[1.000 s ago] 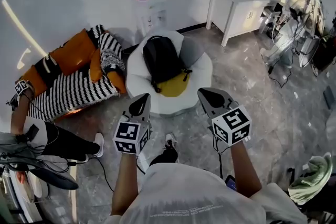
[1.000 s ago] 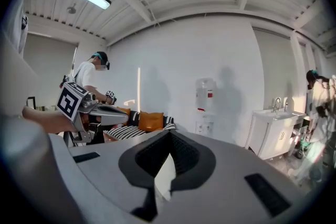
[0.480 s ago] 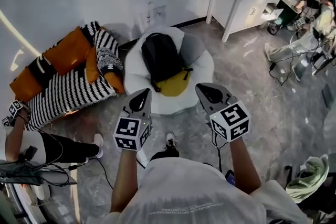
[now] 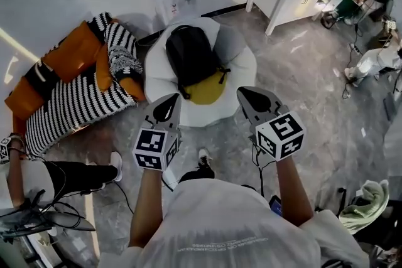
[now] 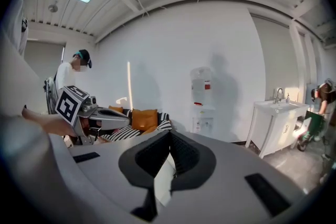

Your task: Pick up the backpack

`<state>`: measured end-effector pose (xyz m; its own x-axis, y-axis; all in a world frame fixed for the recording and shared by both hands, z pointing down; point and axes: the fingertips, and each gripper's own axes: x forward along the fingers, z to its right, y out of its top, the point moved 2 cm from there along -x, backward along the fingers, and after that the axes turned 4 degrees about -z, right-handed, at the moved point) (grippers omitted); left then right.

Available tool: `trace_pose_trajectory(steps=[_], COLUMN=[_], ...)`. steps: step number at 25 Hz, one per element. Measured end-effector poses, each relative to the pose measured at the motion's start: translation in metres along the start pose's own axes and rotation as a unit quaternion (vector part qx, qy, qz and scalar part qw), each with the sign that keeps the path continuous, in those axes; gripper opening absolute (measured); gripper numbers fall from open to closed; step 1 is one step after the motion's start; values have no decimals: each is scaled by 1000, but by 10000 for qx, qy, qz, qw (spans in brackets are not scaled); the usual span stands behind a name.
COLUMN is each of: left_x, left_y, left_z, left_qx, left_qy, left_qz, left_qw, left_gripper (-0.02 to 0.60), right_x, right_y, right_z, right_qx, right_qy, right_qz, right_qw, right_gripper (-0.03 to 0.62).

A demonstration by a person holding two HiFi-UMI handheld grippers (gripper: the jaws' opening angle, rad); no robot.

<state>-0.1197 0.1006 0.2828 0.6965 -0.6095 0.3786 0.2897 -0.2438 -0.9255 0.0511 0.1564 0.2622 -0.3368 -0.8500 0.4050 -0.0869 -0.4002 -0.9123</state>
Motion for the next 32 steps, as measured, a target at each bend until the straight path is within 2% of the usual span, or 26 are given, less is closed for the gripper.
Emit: trace_pose_trajectory(steps=[15, 21, 32], left_x=[61, 77, 95], left_y=[-13, -15, -19], left_z=[-57, -66, -81], left_qx=[-21, -51, -58], left_qy=[-225, -268, -213], left_qz=[-339, -369, -487], left_qw=[9992, 9989, 9986], left_gripper=[15, 15, 15], right_x=[76, 84, 99], right_y=[15, 20, 25], right_z=[23, 36, 57], right_qx=[150, 309, 291], right_qy=[12, -104, -196], right_qz=[-135, -6, -39], right_qw=[9998, 9995, 9994], right_gripper=[0, 0, 0])
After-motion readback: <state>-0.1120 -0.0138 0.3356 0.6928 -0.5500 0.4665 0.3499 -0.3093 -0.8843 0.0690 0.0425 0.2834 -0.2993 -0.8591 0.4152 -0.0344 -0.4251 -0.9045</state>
